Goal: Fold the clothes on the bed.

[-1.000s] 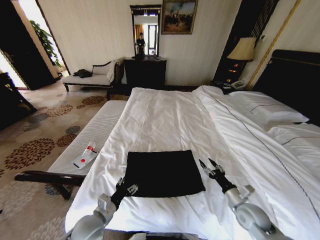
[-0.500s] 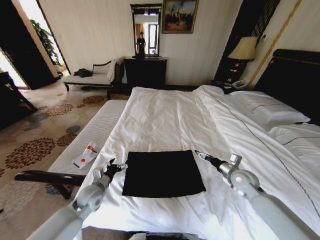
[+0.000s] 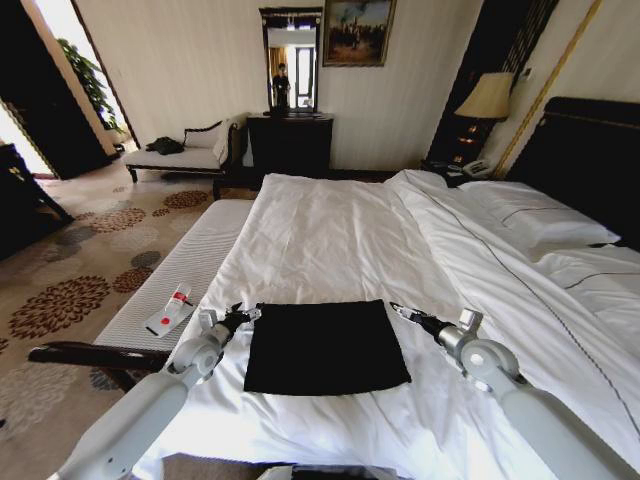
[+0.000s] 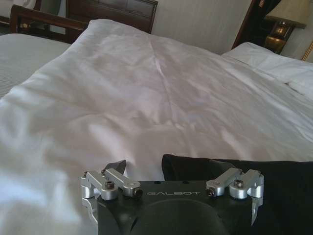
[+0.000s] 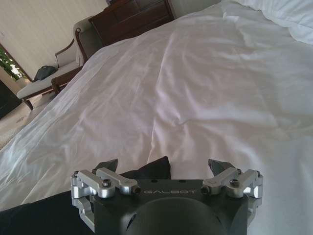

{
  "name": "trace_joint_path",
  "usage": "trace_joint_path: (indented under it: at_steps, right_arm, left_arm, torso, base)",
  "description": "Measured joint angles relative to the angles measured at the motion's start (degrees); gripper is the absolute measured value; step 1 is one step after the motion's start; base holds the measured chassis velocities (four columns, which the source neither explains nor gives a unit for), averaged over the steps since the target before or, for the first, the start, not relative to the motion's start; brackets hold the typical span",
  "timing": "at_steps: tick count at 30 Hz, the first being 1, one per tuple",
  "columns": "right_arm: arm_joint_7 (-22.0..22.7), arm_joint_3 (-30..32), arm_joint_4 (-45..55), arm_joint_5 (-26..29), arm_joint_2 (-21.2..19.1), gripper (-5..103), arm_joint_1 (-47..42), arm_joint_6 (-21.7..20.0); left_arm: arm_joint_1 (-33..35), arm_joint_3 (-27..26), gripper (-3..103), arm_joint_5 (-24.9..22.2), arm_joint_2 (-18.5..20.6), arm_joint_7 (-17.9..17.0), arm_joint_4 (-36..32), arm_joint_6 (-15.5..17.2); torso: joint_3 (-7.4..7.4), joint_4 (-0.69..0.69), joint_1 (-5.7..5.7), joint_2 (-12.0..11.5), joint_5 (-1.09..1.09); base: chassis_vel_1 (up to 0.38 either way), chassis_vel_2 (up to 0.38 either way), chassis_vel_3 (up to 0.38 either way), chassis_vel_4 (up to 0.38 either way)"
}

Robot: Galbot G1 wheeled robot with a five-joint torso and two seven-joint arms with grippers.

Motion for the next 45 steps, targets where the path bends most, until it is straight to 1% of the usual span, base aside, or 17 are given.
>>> trace_joint_path:
  at_steps: [7, 10, 12, 13, 14, 17, 18, 21, 24, 26, 27, 31, 33, 37, 41, 42, 45]
  right_arm:
    - [0.08, 0.03, -0.11, -0.10, -0.31, 100, -0.22, 0.04]
    - [0.08, 0.38, -0.17, -0.21, -0.49, 100, -0.53, 0.12]
    - [0.08, 0.41, -0.21, -0.22, -0.51, 100, -0.54, 0.14]
    - [0.08, 0.43, -0.26, -0.22, -0.53, 100, -0.53, 0.17]
    - [0.07, 0.43, -0.28, -0.23, -0.53, 100, -0.51, 0.19]
    - [0.06, 0.32, -0.31, -0.34, -0.42, 100, -0.45, 0.23]
    - [0.06, 0.32, -0.31, -0.34, -0.42, 100, -0.45, 0.23]
    - [0.05, 0.28, -0.31, -0.45, -0.35, 100, -0.58, 0.25]
    - [0.04, 0.28, -0.32, -0.45, -0.35, 100, -0.65, 0.25]
    - [0.04, 0.30, -0.35, -0.41, -0.35, 100, -0.75, 0.26]
    - [0.04, 0.30, -0.35, -0.41, -0.35, 100, -0.75, 0.26]
    - [0.02, 0.16, -0.55, 0.40, -0.19, 100, -0.56, 0.25]
    - [-0.19, -0.08, -0.83, 0.95, -0.13, 100, -0.21, 0.14]
    - [-3.82, -2.31, -3.74, 3.90, 0.60, 100, 3.80, -1.66]
    - [-4.63, -4.00, -6.36, 4.26, 1.66, 100, 6.98, -2.10]
    - [-5.16, -6.60, -10.30, 3.82, 3.37, 100, 10.92, -2.64]
    - [-5.75, -8.71, -13.48, 2.89, 4.58, 100, 13.59, -2.92]
  left_arm:
    - [-1.53, 1.55, 90, 1.59, -1.97, 2.09, 3.33, -0.12]
    - [-1.34, 1.78, 74, 2.59, -1.88, 2.62, 3.81, -0.31]
    - [-1.22, 1.82, 74, 2.71, -1.75, 2.72, 3.81, -0.39]
    - [-1.09, 1.89, 64, 2.86, -1.57, 2.80, 3.78, -0.54]
    - [-1.03, 1.94, 64, 2.93, -1.54, 2.81, 3.71, -0.63]
    - [-0.97, 2.09, 47, 3.12, -1.81, 2.72, 3.52, -0.84]
    - [-0.97, 2.09, 47, 3.12, -1.81, 2.72, 3.52, -0.84]
    - [-0.88, 2.26, 31, 3.22, -2.04, 2.59, 3.32, -0.98]
    - [-0.88, 2.36, 25, 3.30, -2.18, 2.54, 3.30, -1.03]
    - [-0.93, 2.57, 15, 3.49, -2.46, 2.42, 3.31, -1.13]
    - [-0.93, 2.57, 15, 3.49, -2.46, 2.42, 3.31, -1.13]
    - [-0.90, 2.63, 2, 3.57, -2.53, 1.71, 2.99, -1.22]
    - [-0.86, 2.63, 2, 3.60, -2.53, 1.38, 2.82, -1.23]
    - [-0.52, 2.62, 2, 3.81, -2.17, -0.87, 1.73, -1.29]
    - [-0.47, 2.62, 2, 3.72, -1.80, -1.63, 1.26, -1.31]
    - [-0.41, 2.59, 2, 3.48, -0.97, -2.20, 0.55, -1.33]
    - [-0.24, 2.23, 2, 3.23, -0.06, -2.26, -0.13, -1.34]
  torso:
    - [0.00, -0.02, 0.00, 0.00, 0.01]
    - [0.00, -0.02, -0.01, 0.01, 0.00]
    - [0.00, -0.02, -0.01, 0.01, 0.00]
    - [-0.01, -0.01, -0.01, 0.01, 0.00]
    - [0.00, -0.01, -0.01, 0.01, 0.01]
    - [0.00, -0.02, 0.00, 0.01, 0.01]
    - [0.00, -0.02, 0.00, 0.01, 0.01]
    - [0.00, -0.02, -0.01, 0.01, 0.00]
    - [-0.01, -0.02, -0.01, 0.01, 0.00]
    - [0.00, -0.02, -0.01, 0.01, 0.00]
    - [0.00, -0.02, -0.01, 0.01, 0.00]
    - [0.00, -0.03, -0.01, 0.01, 0.00]
    - [-0.01, -0.03, -0.01, 0.01, 0.00]
    - [-0.01, -0.05, -0.01, 0.01, -0.01]
    - [-0.01, -0.02, -0.01, 0.01, -0.02]
    - [0.00, 0.00, 0.00, 0.00, 0.01]
    - [0.00, -0.03, 0.00, 0.01, -0.03]
  base:
    - [0.000, 0.000, 0.000, 0.000]
    - [0.000, 0.000, 0.000, 0.000]
    - [0.000, 0.000, 0.000, 0.000]
    - [0.000, 0.000, 0.000, 0.000]
    - [0.000, 0.000, 0.000, 0.000]
    - [0.000, 0.000, 0.000, 0.000]
    - [0.000, 0.000, 0.000, 0.000]
    - [0.000, 0.000, 0.000, 0.000]
    - [0.000, 0.000, 0.000, 0.000]
    - [0.000, 0.000, 0.000, 0.000]
    - [0.000, 0.000, 0.000, 0.000]
    - [0.000, 0.000, 0.000, 0.000]
    - [0.000, 0.000, 0.000, 0.000]
    - [0.000, 0.000, 0.000, 0.000]
    - [0.000, 0.000, 0.000, 0.000]
    - [0.000, 0.000, 0.000, 0.000]
    - [0.000, 0.000, 0.000, 0.000]
